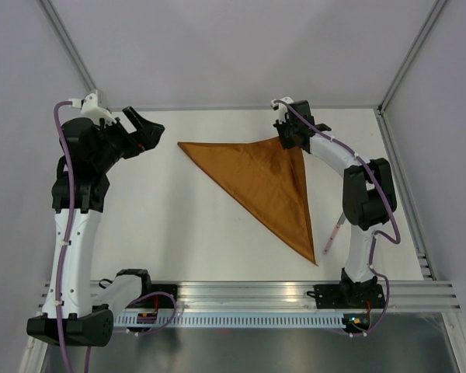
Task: Fold the napkin, place the utensils inside, and roll it up
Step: Fold the napkin at the center of the board.
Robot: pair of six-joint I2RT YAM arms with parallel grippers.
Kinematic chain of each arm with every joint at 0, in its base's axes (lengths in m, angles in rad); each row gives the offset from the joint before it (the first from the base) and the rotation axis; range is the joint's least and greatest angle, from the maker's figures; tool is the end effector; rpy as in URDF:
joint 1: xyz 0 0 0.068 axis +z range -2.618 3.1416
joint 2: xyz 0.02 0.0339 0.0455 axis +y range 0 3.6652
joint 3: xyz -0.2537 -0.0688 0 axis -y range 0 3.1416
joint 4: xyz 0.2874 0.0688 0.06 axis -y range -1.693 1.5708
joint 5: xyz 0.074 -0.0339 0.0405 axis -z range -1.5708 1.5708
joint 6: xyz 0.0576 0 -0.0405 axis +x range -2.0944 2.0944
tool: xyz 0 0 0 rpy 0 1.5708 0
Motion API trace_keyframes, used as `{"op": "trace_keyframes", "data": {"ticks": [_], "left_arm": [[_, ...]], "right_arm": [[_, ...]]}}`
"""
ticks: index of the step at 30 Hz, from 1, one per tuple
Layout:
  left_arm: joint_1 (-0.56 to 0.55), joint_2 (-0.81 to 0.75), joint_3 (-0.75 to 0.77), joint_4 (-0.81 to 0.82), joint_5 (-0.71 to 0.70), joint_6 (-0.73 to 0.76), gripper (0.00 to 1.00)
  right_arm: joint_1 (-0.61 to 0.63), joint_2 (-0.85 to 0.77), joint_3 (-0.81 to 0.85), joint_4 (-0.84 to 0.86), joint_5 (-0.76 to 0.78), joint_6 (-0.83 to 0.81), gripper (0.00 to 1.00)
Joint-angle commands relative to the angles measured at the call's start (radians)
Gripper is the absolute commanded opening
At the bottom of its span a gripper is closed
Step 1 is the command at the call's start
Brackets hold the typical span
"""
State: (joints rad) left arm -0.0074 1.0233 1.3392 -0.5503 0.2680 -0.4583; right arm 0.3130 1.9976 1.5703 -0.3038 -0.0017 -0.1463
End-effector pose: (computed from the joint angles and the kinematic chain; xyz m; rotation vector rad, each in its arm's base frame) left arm 0.2684 -0.0172 0.4463 -0.2185 1.8207 -0.5713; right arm 0.4846 0.1569 0.1921 -0.5252 2.2428 0.0876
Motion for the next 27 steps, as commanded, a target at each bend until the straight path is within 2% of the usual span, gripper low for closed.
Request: {"op": "trace_keyframes", "data": {"ticks": [1,27], "left_arm": [[0.004,0.001,-0.005,0.033,0.025,-0.048,1.00],[0.004,0.006,-0.021,0.035,0.020,-0.048,1.00]], "right_arm": [[-0.014,0.016,0.042,0.012,0.006,0.002,0.00],[-0.071,0.058,0.057,0.019,-0.020,0.013,0.00]]}}
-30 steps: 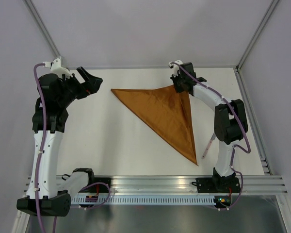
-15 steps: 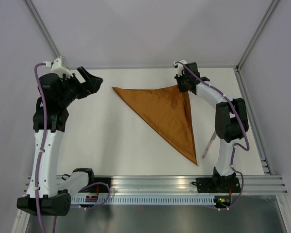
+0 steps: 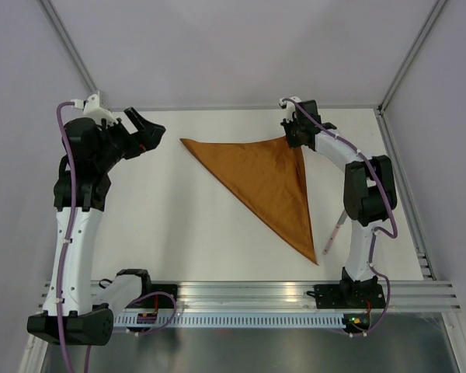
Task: Fold the napkin, place the utensils inside, and roll it up
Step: Fold the napkin at the center of the board.
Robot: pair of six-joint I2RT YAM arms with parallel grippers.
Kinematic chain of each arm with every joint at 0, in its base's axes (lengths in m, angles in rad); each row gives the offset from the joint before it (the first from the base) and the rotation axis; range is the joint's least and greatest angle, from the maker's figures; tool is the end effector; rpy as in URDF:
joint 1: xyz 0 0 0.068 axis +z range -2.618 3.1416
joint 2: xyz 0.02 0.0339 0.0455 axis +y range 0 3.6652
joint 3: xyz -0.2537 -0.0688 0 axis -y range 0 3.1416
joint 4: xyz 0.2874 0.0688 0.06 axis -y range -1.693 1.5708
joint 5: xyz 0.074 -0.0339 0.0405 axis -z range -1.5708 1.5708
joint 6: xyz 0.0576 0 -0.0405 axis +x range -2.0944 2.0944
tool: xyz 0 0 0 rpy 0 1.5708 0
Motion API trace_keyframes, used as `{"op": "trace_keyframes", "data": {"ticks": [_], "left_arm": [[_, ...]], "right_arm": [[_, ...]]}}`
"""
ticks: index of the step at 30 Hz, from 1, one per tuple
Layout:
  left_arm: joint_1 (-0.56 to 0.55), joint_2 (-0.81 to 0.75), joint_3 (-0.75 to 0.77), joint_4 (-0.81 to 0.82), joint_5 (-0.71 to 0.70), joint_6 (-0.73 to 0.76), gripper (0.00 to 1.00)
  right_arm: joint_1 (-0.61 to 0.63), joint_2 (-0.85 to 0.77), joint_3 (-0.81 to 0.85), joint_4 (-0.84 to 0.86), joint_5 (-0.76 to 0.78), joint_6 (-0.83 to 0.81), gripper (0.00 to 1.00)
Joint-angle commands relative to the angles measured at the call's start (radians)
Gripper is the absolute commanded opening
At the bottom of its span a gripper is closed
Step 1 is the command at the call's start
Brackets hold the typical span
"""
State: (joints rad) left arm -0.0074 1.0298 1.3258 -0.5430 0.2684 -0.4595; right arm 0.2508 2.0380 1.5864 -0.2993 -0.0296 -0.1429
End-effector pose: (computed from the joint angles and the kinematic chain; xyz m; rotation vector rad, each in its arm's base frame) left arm 0.2722 -0.0173 0.4405 -0.2233 1.8329 -0.5722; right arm 0.4987 0.1295 0.1788 -0.4690 2.2751 0.0888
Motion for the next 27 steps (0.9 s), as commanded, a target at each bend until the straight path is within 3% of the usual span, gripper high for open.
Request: {"op": "trace_keyframes", "data": {"ticks": [1,27], "left_arm": [[0.004,0.000,-0.010,0.029,0.020,-0.045,1.00],[0.004,0.013,-0.056,0.058,0.023,-0.041,1.00]], "right_arm": [[-0.008,0.019,0.041,0.015,0.010,0.008,0.00],[-0.028,0.060,0.052,0.014,0.023,0.011,0.01]]}}
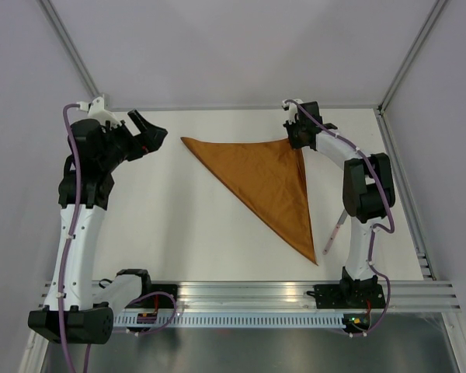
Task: Fold the napkin, place the utensils inside, and roll it up
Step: Fold the napkin at the center of the board.
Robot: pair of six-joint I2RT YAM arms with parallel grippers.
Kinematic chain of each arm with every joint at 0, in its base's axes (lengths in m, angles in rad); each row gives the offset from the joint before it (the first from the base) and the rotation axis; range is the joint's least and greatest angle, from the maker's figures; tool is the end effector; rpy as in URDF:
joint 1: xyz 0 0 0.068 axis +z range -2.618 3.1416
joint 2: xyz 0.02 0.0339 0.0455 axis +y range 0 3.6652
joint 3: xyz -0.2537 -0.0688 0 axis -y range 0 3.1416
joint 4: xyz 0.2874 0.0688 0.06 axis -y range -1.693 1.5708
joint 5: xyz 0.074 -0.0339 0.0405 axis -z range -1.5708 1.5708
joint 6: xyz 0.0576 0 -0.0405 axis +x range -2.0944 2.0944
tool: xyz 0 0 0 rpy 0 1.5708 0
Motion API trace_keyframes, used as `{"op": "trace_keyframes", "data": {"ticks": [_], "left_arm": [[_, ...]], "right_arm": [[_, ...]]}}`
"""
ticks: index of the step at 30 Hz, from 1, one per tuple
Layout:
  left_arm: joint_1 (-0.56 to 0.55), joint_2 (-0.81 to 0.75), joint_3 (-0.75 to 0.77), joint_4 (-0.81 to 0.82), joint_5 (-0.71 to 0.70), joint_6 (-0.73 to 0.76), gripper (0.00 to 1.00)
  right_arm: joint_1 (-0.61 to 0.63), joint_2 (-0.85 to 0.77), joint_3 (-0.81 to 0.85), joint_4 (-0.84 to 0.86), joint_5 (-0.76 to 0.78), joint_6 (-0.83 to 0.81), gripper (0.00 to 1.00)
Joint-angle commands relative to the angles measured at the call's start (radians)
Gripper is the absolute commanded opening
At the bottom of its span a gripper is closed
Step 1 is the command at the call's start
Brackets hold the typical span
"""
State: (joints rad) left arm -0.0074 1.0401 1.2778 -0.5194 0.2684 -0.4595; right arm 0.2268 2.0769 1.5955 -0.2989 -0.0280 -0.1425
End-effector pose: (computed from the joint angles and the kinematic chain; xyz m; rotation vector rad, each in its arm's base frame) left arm 0.2811 -0.0174 0.4223 -0.2344 1.8665 -0.5712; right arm 0.5054 0.1183 0.1629 -0.4453 2.3094 0.0742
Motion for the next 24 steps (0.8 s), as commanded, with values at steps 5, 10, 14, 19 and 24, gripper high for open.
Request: {"op": "trace_keyframes", "data": {"ticks": [5,10,14,19,24], "left_arm": [[0.004,0.003,-0.021,0.042,0.023,-0.041,1.00],[0.004,-0.002,-0.040,0.045,0.026,-0.034,1.00],[0.004,-0.017,-0.064,0.064,0.035,-0.027,1.00],[0.004,-0.054,-0.145,0.113,0.049,-0.045,1.00],[0.004,-0.098,-0.219,0.177,0.087,-0.093,1.00]], "right_arm": [[-0.007,0.041,0.050,0.012,0.022,0.008,0.00],[-0.014,0.058,0.063,0.015,0.063,0.015,0.05],[-0.026,0.078,0.099,0.000,0.102,0.035,0.52],[-0.067,0.054,0.167,-0.106,0.123,0.086,0.68],[-0.121,-0.130,-0.035,-0.229,0.077,0.057,0.67]]}}
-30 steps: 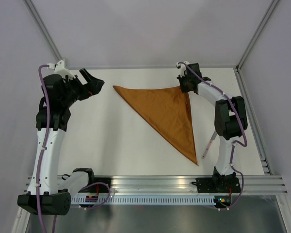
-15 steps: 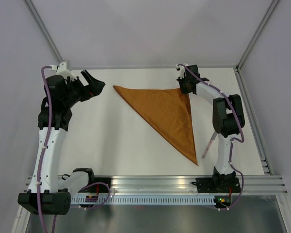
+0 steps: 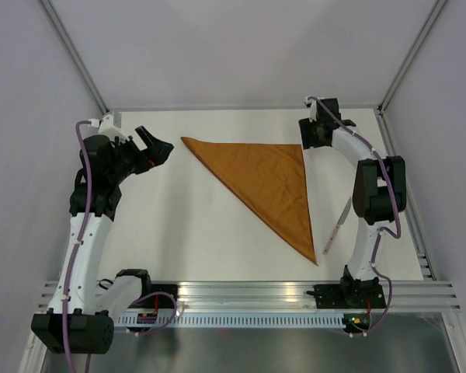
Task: Fold the napkin, place the utensils inside, and roll it up
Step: Fold the napkin at the center of the board, then pick up the knife at the center of the board.
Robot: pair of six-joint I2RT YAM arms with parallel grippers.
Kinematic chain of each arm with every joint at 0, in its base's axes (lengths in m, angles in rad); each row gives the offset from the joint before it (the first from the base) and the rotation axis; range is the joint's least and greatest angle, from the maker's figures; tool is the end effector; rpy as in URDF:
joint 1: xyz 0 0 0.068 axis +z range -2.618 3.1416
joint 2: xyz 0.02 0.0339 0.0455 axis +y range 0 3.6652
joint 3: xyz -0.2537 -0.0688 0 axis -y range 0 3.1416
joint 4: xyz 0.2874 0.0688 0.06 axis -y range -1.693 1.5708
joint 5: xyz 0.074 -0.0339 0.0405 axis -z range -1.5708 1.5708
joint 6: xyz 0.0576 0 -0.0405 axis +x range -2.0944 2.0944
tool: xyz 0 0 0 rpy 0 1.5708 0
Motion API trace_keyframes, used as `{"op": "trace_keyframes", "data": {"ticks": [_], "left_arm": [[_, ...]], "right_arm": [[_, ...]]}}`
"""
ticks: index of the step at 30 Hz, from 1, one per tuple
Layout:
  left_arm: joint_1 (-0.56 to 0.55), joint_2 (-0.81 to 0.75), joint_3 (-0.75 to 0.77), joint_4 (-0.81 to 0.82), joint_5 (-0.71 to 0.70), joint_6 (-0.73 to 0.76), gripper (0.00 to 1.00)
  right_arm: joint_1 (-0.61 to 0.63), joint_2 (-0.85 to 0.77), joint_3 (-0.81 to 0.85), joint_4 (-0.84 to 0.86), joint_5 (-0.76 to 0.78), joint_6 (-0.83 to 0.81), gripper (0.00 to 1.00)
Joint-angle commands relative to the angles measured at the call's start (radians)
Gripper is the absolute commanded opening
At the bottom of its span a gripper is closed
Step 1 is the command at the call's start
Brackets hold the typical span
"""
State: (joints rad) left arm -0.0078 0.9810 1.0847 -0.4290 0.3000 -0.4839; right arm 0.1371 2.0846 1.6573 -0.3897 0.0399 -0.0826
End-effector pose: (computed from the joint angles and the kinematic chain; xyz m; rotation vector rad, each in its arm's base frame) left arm 0.2807 -0.0192 0.3725 -0.2499 1.9125 -0.6162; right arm 0.5166 0.0690 0.1740 -0.2429 2.3747 -0.0219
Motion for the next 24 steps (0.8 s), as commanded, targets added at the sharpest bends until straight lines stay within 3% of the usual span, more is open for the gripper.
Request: {"op": "trace_keyframes", "data": {"ticks": [1,6,10,13,20,24], "left_arm": [[0.005,-0.048,-0.051,0.108,0.062,-0.076,1.00],[0.005,-0.093,-0.108,0.153,0.088,-0.101,1.00],[0.005,-0.119,-0.147,0.176,0.102,-0.104,1.00],[0.005,-0.127,-0.173,0.203,0.117,-0.116,1.00],[0.005,-0.125,-0.200,0.237,0.136,-0.133,1.00],[0.005,-0.125,-0.193,0.234,0.129,-0.127,1.00]], "right_arm": [[-0.046,-0.205,-0.146,-0.165,0.006,-0.043,0.67],[-0.131,-0.375,-0.391,-0.309,-0.035,-0.205,0.64],[-0.249,-0.478,-0.470,-0.496,-0.092,-0.383,0.64],[-0.264,-0.512,-0.524,-0.573,-0.094,-0.471,0.64],[-0.263,-0.476,-0.600,-0.623,-0.141,-0.526,0.62],[-0.254,-0.442,-0.634,-0.621,-0.152,-0.565,0.53]]}}
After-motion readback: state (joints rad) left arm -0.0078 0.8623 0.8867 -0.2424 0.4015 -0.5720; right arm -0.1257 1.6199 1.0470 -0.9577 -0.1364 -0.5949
